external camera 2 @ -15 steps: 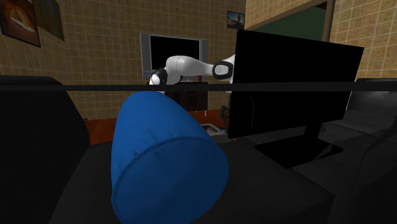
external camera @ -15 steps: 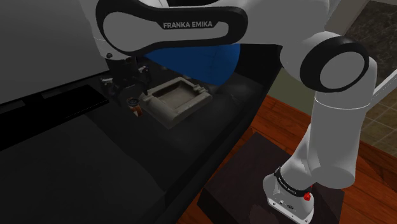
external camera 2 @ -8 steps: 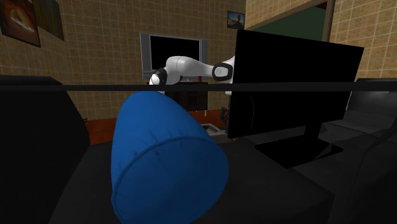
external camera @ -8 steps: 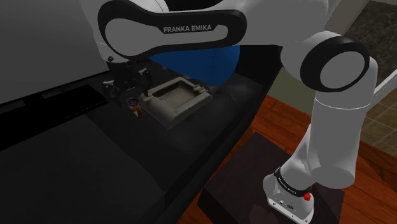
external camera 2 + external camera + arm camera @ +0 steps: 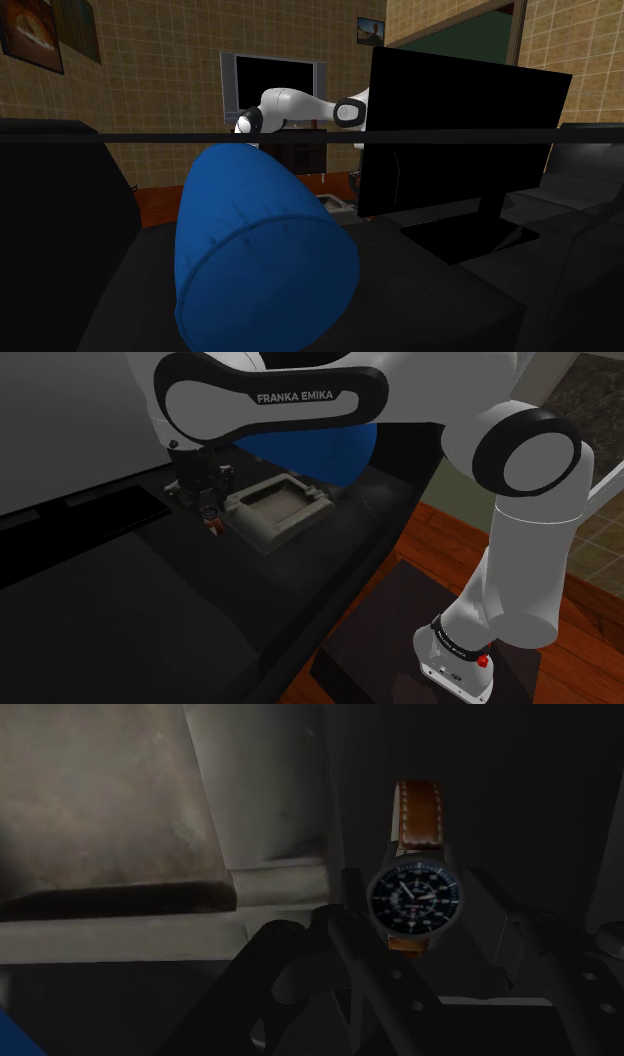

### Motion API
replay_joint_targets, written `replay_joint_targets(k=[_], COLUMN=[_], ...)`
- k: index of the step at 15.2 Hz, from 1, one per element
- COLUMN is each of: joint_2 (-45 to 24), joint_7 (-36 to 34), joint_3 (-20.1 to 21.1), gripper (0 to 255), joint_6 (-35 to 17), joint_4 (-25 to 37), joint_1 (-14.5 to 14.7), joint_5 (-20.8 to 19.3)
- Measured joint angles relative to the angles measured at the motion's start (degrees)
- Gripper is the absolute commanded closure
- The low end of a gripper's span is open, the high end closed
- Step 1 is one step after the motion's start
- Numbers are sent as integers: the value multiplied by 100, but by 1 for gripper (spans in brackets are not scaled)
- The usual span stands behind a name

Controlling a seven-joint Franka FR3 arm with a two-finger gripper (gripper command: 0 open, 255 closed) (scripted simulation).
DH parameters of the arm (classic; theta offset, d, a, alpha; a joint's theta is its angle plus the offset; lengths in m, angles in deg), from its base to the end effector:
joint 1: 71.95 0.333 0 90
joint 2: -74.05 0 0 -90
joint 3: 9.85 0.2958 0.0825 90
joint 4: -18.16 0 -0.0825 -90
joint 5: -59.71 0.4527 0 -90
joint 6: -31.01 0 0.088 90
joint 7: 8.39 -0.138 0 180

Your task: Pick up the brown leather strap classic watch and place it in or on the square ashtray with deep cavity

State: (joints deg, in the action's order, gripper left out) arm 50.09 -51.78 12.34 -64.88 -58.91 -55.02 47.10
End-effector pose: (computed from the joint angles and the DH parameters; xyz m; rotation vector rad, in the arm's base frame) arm 0.6061 0.4071 0.4366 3.0525 -0.1085 -0.0052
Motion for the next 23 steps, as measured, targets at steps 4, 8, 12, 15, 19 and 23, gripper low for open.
replay_joint_targets(k=[4, 8, 12, 15, 19, 23], joint_2=[-10, -33, -110, -176, -327, -578], joint_7=[5, 31, 61, 76, 111, 141], joint_3=[1, 5, 5, 6, -4, -23], gripper=[255, 255, 255, 255, 255, 255], joint_6=[47, 325, 688, 948, 1344, 1816], joint_4=[49, 345, 788, 1115, 1662, 2391], joint_1=[6, 40, 101, 156, 248, 408], joint_5=[0, -1, -24, -47, -100, -191])
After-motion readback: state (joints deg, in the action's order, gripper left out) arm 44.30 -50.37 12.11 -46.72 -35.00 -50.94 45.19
